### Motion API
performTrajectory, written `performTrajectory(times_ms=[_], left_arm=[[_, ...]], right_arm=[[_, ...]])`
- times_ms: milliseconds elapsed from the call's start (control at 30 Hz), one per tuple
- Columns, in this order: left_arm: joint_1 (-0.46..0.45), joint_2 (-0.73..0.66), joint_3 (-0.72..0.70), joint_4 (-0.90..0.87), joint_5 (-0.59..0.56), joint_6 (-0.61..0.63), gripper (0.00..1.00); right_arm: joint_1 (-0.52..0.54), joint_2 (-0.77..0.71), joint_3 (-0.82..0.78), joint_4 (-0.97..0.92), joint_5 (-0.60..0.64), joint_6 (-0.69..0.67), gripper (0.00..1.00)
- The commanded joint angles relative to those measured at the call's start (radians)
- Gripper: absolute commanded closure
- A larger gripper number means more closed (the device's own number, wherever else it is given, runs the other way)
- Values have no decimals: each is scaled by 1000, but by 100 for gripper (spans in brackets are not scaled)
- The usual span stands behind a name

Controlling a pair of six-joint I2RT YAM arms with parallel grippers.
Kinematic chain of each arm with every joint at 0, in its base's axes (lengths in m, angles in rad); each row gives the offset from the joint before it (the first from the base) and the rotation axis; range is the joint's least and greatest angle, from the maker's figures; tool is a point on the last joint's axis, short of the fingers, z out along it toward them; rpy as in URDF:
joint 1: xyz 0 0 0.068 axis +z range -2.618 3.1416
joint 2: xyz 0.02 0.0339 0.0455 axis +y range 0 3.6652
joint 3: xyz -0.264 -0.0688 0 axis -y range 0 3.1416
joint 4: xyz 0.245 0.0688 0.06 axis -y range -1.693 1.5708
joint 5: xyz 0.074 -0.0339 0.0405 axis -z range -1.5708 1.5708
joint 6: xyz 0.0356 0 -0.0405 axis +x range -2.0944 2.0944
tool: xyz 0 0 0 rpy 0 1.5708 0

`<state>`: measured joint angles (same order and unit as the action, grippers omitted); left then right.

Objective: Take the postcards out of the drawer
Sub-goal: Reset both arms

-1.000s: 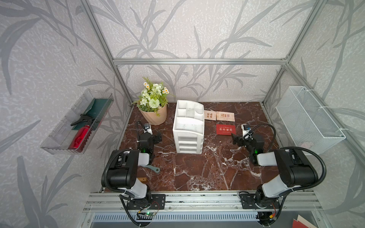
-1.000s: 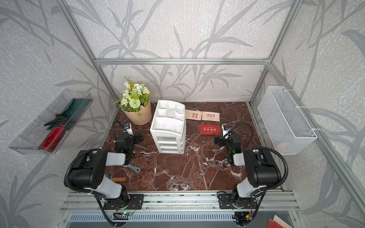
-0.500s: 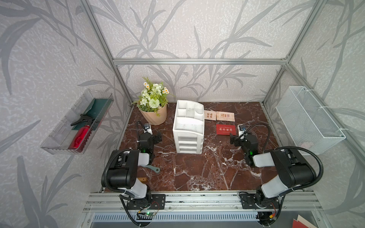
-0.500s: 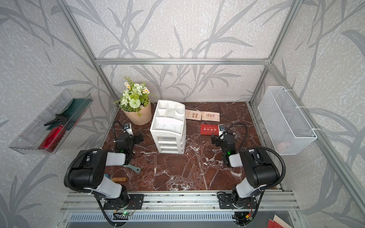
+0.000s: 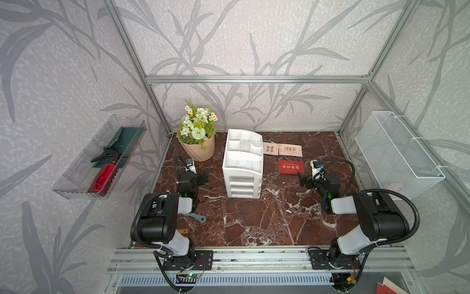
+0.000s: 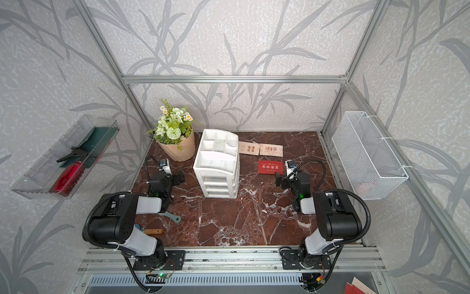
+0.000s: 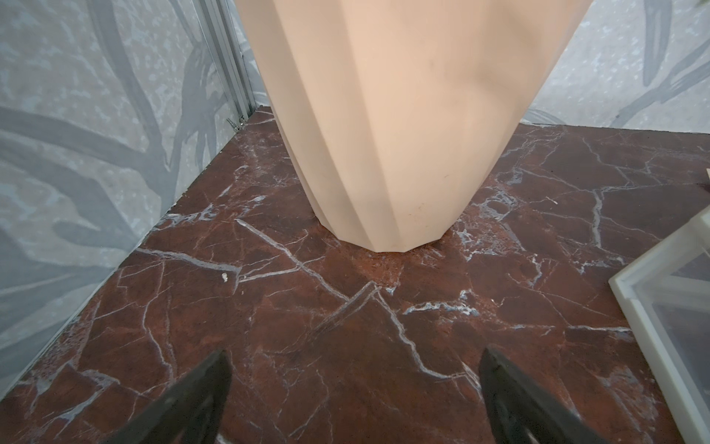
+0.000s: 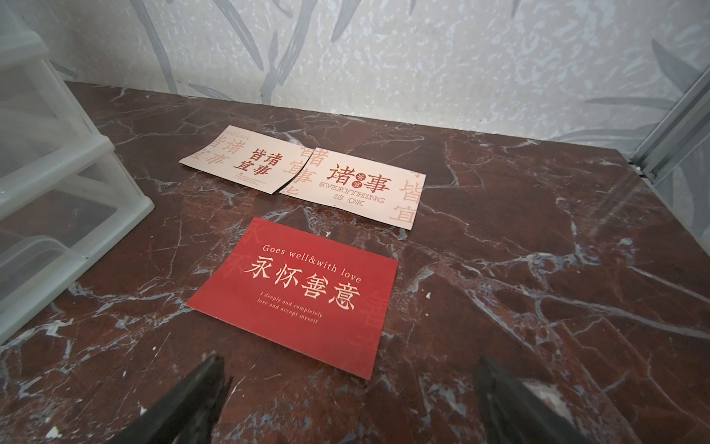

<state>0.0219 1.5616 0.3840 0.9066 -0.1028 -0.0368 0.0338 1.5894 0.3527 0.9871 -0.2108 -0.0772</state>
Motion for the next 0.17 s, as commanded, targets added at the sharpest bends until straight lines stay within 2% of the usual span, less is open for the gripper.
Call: performTrajectory(times_ms=[0, 133], left_arm=[[3, 3, -6, 32, -6, 4, 1], [4, 3, -6, 32, -6, 2, 1]], right_arm=[[3, 3, 21, 7, -15, -2, 1], [3, 2, 17, 13, -14, -3, 1]])
